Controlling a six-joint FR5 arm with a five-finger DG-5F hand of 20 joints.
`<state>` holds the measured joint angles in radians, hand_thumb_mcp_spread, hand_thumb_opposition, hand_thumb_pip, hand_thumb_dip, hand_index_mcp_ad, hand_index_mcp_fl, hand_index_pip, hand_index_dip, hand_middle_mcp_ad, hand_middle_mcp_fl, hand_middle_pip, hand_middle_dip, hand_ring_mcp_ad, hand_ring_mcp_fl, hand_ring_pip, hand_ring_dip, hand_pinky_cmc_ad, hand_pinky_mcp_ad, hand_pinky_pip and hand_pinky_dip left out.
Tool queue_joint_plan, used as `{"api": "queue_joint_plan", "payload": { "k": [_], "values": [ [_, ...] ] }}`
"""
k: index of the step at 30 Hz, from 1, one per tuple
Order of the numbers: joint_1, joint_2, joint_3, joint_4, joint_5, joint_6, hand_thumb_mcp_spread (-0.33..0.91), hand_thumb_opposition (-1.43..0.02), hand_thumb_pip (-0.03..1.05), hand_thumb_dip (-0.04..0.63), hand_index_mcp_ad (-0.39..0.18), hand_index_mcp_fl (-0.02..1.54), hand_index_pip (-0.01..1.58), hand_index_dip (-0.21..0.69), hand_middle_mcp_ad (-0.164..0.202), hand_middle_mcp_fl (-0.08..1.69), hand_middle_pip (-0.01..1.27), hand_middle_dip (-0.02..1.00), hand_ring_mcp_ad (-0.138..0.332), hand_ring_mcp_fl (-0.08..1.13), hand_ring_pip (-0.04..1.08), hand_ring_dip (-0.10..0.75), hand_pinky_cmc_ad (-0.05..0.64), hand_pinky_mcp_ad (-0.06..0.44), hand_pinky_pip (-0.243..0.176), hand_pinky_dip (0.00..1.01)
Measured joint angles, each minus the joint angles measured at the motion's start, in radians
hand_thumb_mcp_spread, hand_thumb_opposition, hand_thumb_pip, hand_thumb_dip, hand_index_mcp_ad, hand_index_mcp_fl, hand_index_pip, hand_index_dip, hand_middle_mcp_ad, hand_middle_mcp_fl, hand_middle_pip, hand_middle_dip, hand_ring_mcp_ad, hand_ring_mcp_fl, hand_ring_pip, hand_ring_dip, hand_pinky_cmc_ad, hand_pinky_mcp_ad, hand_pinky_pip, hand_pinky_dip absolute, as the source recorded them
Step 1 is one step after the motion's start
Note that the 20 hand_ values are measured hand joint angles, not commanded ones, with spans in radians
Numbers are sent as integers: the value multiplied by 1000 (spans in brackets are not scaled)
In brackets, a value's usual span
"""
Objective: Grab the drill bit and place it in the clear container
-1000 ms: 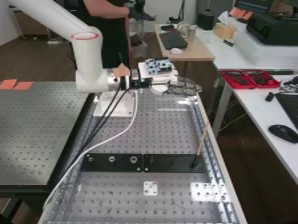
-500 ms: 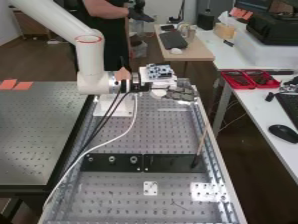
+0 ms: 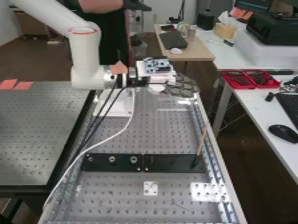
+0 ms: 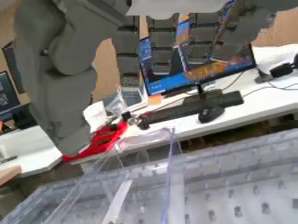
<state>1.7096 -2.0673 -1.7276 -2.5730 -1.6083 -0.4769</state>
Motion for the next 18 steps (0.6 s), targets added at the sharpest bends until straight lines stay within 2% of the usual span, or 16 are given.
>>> {"api": "queue_joint_plan", "payload": {
  "k": [5, 6, 11, 13, 18],
  "values": [
    [-23, 79, -35, 8, -2, -35, 401, -791, 452, 269, -38, 321, 86, 361, 75, 73, 138, 175, 182, 14, 89, -5, 211, 150, -77, 159],
    [-32, 105, -46, 8, -3, -48, 396, -771, 452, 269, -42, 321, 80, 356, 75, 73, 134, 175, 182, 14, 89, -9, 227, 152, -80, 159],
    [-70, 201, -76, -25, -5, -108, 382, -775, 440, 255, -28, 323, 63, 367, 73, 75, 134, 175, 182, 14, 89, -5, 227, 168, -77, 159],
    [-87, 243, -85, -60, -8, -139, 354, -756, 419, 237, -26, 323, 68, 379, 73, 75, 138, 175, 182, 14, 89, -5, 227, 164, -80, 159],
    [-117, 310, -83, -174, -12, -196, 328, -730, 401, 211, -24, 319, 54, 393, 75, 75, 134, 175, 182, 17, 89, -5, 253, 215, -80, 159]
  ]
}}
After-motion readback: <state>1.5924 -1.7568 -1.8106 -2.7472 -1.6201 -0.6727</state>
